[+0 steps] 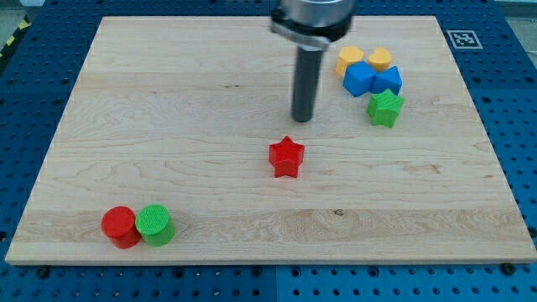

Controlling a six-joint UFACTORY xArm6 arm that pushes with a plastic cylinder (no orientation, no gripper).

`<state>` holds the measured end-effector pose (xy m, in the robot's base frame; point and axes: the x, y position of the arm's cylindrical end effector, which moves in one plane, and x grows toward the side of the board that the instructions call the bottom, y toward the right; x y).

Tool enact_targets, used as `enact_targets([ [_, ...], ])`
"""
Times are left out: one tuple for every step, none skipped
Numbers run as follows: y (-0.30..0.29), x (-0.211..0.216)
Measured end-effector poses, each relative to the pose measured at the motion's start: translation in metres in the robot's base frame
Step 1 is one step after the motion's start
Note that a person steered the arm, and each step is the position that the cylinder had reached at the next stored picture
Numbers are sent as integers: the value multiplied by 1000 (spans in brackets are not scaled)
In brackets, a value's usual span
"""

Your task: Push the red star close to the blue blocks

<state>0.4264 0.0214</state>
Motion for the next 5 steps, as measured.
enact_targets([
  [-50, 31],
  [-99, 50],
  [-78, 79],
  [-22, 86],
  [23, 48],
])
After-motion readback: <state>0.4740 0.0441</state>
